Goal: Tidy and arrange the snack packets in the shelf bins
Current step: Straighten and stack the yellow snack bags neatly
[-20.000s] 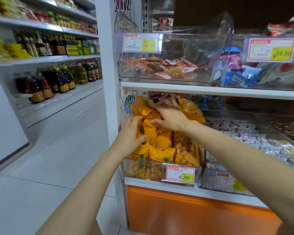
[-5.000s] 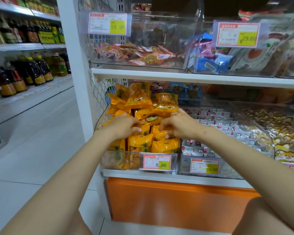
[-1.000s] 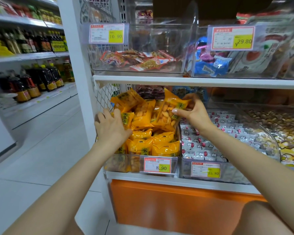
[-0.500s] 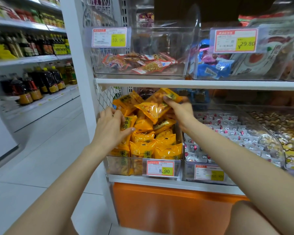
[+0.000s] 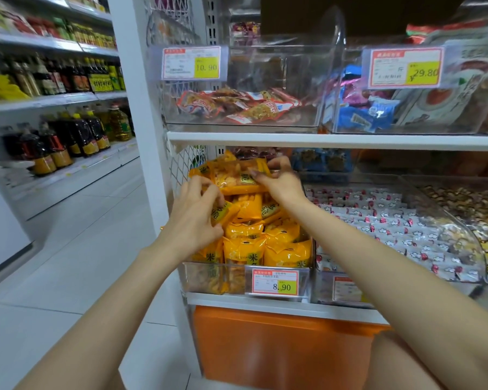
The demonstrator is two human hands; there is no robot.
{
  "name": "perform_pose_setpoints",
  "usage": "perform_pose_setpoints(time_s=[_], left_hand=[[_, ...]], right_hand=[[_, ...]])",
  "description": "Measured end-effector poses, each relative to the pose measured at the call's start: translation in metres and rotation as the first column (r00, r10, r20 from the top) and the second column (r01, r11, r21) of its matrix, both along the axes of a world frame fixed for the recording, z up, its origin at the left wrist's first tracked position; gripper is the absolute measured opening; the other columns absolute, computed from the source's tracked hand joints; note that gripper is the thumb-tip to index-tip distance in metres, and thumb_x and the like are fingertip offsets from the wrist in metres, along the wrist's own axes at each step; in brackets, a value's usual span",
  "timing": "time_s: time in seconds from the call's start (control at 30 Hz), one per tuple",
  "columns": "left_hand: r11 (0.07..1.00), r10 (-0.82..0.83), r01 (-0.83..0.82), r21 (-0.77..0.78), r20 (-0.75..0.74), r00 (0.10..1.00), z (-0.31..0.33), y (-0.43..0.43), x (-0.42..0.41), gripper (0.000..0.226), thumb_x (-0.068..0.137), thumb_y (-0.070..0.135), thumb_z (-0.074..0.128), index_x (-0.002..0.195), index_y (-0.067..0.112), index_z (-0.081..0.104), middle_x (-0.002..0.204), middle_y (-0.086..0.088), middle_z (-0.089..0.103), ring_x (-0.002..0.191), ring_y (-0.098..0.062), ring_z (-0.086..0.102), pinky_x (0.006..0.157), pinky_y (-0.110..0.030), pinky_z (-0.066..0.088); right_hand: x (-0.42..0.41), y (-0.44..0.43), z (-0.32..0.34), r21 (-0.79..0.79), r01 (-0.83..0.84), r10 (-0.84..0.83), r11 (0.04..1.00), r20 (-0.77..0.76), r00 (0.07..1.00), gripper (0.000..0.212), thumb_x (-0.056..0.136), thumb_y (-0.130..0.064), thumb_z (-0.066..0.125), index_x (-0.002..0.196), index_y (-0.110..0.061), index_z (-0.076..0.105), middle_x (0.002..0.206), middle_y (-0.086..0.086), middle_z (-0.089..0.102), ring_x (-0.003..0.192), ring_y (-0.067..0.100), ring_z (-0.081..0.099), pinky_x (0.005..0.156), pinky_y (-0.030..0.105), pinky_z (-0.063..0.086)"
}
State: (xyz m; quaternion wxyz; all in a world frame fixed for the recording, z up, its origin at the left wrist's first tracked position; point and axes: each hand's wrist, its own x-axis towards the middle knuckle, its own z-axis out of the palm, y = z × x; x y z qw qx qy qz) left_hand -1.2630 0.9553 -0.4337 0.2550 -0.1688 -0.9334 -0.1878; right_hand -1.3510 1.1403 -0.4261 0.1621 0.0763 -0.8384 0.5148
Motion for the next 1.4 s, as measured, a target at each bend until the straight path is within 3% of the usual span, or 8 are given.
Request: perform_pose_setpoints(time_s=[0.1, 0.23, 0.43, 0.7, 0.97, 1.1, 1.27, 1.4], left_hand=[[0.987, -0.150, 0.143, 0.078, 0.103, 0.983, 0.010, -0.012, -0.001, 0.035, 0.069, 0.006, 0.073, 0.094, 0.019, 0.052, 0.124, 0.002, 0.033, 0.116, -0.008, 0.027, 0.083, -0.012, 0.031], [0.944, -0.327, 0.302, 0.131, 0.258, 0.909, 0.016, -0.026, 0.001, 0.038, 0.072, 0.007, 0.075, 0.090, 0.032, 0.052, 0.130, 0.010, 0.030, 0.122, -0.007, 0.032, 0.091, -0.023, 0.044], [0.919, -0.393, 0.374, 0.120, 0.315, 0.864, 0.016, -0.022, -0.002, 0.039, 0.073, 0.010, 0.076, 0.095, 0.032, 0.054, 0.138, 0.014, 0.025, 0.128, -0.003, 0.030, 0.093, -0.025, 0.048], [0.979, -0.046, 0.111, -0.170, 0.347, 0.937, 0.015, -0.028, 0.002, 0.058, 0.075, 0.048, 0.071, 0.119, 0.026, 0.040, 0.118, 0.008, 0.037, 0.106, -0.012, 0.046, 0.087, -0.026, 0.043], [0.930, -0.191, 0.195, -0.311, 0.042, 0.981, 0.017, -0.022, -0.003, 0.047, 0.071, 0.050, 0.064, 0.111, 0.026, 0.056, 0.117, 0.006, 0.047, 0.106, -0.011, 0.037, 0.087, -0.027, 0.037], [0.944, -0.118, 0.064, -0.324, -0.150, 0.982, 0.012, -0.022, -0.008, 0.047, 0.063, 0.037, 0.078, 0.102, 0.018, 0.058, 0.116, -0.005, 0.043, 0.103, -0.015, 0.029, 0.080, -0.031, 0.023], [0.936, -0.109, 0.096, -0.339, -0.020, 0.994, 0.009, -0.027, -0.006, 0.071, 0.061, 0.064, 0.038, 0.118, 0.023, 0.050, 0.140, 0.002, 0.039, 0.125, -0.018, 0.031, 0.096, -0.034, 0.020], [0.944, -0.120, 0.107, -0.311, -0.023, 0.992, 0.005, -0.028, -0.007, 0.077, 0.063, 0.073, 0.039, 0.121, 0.023, 0.051, 0.142, 0.003, 0.039, 0.127, -0.018, 0.030, 0.100, -0.038, 0.021]], right_hand=[[0.002, 0.009, 0.002, 0.046, -0.122, 0.125, 0.991, -0.057, 0.991, 0.048, 0.086, -0.027, 0.067, 0.128, -0.022, 0.044, 0.119, 0.001, 0.051, 0.101, 0.017, 0.053, 0.075, 0.024, 0.049], [0.004, 0.025, 0.003, 0.042, -0.280, 0.277, 0.959, 0.074, 0.958, 0.053, 0.083, -0.009, 0.068, 0.129, -0.028, 0.050, 0.136, -0.001, 0.041, 0.111, 0.020, 0.051, 0.078, 0.023, 0.052], [0.007, 0.023, 0.001, 0.097, -0.128, 0.136, 0.987, -0.081, 0.987, 0.040, 0.080, -0.020, 0.073, 0.117, -0.023, 0.059, 0.124, 0.001, 0.056, 0.114, 0.017, 0.051, 0.089, 0.025, 0.041], [0.015, 0.021, 0.000, 0.076, -0.069, 0.077, 0.995, -0.106, 0.991, 0.032, 0.076, -0.023, 0.077, 0.103, -0.018, 0.060, 0.108, -0.003, 0.059, 0.102, 0.012, 0.053, 0.082, 0.024, 0.041], [0.023, 0.010, 0.003, -0.008, -0.078, 0.076, 0.997, -0.169, 0.983, 0.023, 0.078, -0.023, 0.075, 0.098, -0.018, 0.063, 0.094, -0.003, 0.062, 0.091, 0.017, 0.061, 0.078, 0.028, 0.052], [0.024, 0.002, 0.000, 0.173, -0.253, 0.274, 0.952, -0.113, 0.955, 0.031, 0.082, -0.023, 0.071, 0.113, -0.019, 0.067, 0.112, -0.004, 0.065, 0.105, 0.013, 0.059, 0.083, 0.018, 0.048], [0.022, 0.021, 0.009, 0.229, -0.297, 0.318, 0.927, -0.060, 0.946, 0.030, 0.089, -0.029, 0.061, 0.118, -0.022, 0.064, 0.116, -0.002, 0.065, 0.100, 0.012, 0.063, 0.084, 0.019, 0.048], [0.000, 0.058, 0.017, 0.474, -0.203, 0.178, 0.857, 0.099, 0.979, 0.054, 0.083, -0.024, 0.070, 0.132, -0.028, 0.049, 0.137, 0.002, 0.048, 0.124, 0.021, 0.046, 0.098, 0.034, 0.041]])
